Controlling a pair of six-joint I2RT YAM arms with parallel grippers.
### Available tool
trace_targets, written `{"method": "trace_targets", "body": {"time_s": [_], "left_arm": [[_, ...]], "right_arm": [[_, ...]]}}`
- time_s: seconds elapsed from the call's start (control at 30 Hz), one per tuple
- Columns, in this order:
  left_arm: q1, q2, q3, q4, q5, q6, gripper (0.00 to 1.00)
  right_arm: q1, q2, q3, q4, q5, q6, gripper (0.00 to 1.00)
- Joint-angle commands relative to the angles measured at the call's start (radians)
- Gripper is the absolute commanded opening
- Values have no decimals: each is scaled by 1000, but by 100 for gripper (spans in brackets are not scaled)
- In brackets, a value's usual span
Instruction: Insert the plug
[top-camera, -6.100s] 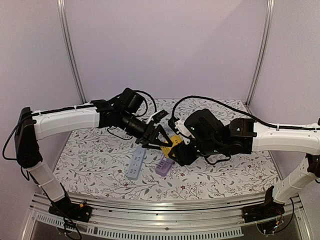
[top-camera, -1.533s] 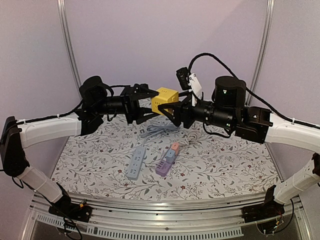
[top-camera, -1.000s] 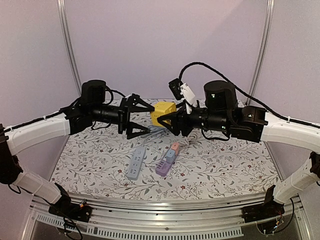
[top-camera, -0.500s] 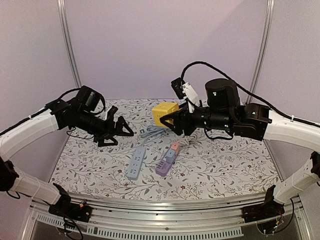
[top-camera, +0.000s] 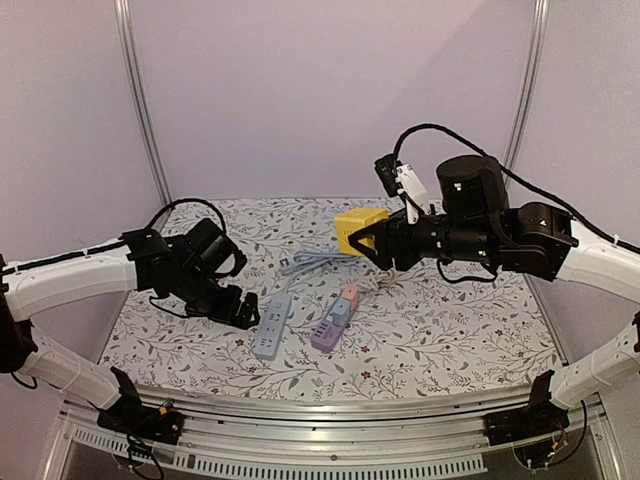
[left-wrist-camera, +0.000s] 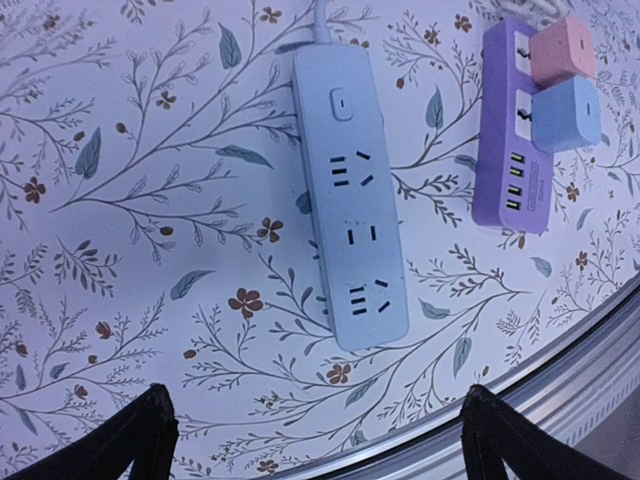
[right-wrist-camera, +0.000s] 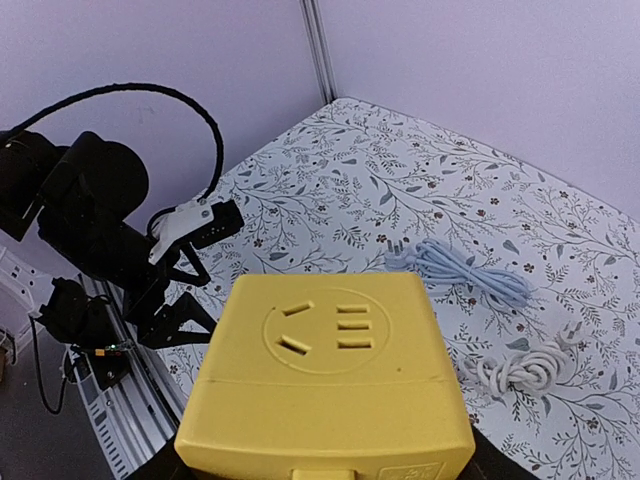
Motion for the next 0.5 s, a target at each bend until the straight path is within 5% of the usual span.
{"method": "trace_targets", "body": {"time_s": [0.0, 0.47], "left_arm": [[-65, 28, -48, 114, -125, 22, 99], [-137, 264, -48, 210, -158, 0, 94]], "right_arm": [[3, -32, -12, -63, 27, 77, 0], [5, -17, -1, -81, -6, 95, 0]]}}
